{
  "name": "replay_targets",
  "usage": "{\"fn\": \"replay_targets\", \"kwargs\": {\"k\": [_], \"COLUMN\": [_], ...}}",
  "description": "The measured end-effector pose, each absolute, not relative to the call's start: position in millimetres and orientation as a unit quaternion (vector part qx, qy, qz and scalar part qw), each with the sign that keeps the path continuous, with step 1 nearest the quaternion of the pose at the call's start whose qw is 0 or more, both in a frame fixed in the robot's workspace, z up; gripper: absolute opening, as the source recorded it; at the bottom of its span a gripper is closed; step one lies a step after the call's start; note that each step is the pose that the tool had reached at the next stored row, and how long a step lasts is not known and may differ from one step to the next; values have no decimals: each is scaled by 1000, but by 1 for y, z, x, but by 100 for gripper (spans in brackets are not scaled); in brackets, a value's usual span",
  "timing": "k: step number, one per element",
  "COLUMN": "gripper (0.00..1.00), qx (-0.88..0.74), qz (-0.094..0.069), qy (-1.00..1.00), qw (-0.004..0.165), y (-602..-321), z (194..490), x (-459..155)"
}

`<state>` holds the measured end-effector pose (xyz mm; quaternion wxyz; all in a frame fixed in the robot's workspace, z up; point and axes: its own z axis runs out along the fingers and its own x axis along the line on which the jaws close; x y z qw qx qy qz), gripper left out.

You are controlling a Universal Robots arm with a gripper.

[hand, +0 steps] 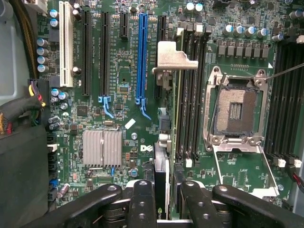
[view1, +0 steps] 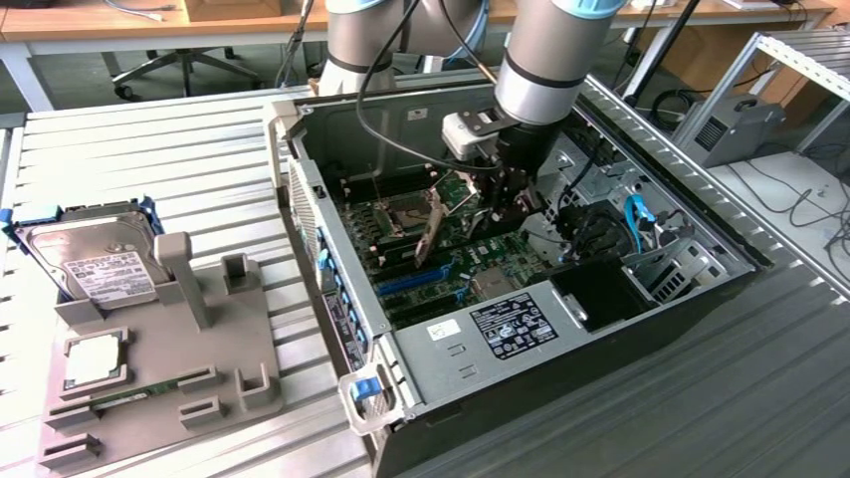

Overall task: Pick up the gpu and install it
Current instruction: 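Insert the gpu into the slot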

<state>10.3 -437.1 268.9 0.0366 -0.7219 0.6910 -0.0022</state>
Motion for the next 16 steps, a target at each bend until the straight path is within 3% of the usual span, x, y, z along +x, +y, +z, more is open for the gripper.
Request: {"fn": "replay_targets", "kwargs": {"k": [16], "gripper": [26], "qx": [-722], "qz": [-2], "qy": [691], "qw": [37], "y": [-437], "z": [266], "x": [8]}}
